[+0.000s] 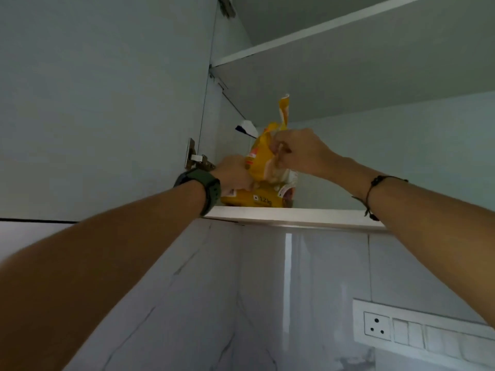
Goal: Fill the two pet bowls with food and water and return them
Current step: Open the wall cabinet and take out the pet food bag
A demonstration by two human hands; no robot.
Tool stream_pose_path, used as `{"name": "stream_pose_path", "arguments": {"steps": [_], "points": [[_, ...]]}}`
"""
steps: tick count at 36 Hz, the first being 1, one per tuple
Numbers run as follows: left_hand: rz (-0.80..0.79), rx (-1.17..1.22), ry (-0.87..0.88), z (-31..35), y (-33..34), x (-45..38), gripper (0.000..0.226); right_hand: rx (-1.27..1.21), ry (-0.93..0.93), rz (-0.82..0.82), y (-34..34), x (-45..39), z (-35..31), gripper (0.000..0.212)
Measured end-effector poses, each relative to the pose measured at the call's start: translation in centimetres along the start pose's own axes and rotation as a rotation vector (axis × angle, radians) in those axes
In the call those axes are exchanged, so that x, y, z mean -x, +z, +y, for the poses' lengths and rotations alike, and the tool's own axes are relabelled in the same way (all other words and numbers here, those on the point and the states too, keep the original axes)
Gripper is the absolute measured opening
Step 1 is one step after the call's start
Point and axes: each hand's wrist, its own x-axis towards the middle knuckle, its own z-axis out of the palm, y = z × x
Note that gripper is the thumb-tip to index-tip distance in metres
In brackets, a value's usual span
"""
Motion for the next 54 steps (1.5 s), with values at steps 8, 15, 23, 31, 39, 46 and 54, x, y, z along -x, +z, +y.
{"name": "stream_pose_path", "arguments": {"steps": [8, 15, 23, 31, 39, 46, 54], "points": [[-0.148, 0.223, -0.069, 1.4, -0.4, 1.7, 0.062, -0.268, 0.075, 0.274, -2.1, 1.8, 1.4, 0.044], [0.063, 0.123, -0.127, 0.7, 1.7, 1.4, 0.137, -0.317, 0.513, 0.138, -0.4, 2.1, 4.0, 0.023], [0.244, 0.165, -0.013, -1.1, 2.3, 1.6, 0.055, -0.247, 0.722, -0.336, 1.7, 3.1, 4.0, 0.018], [0.331, 0.252, -0.058, -1.1, 1.3, 2.9, 0.054, -0.438, 0.722, -0.457, 1.6, 3.6, 4.5, 0.074], [0.261, 0.643, -0.043, -0.8, 0.5, 4.7, 0.045, -0.756, 0.700, -0.570, 0.1, 4.3, 3.8, 0.071], [0.219, 0.875, -0.043, -0.9, 0.2, 5.9, 0.031, -1.065, 0.685, -0.518, -2.6, 6.3, 3.2, 0.054], [0.164, 1.071, 0.014, -0.3, 1.1, 7.0, 0.020, -1.152, 0.611, -0.310, -3.9, 8.1, 2.1, 0.101]]}}
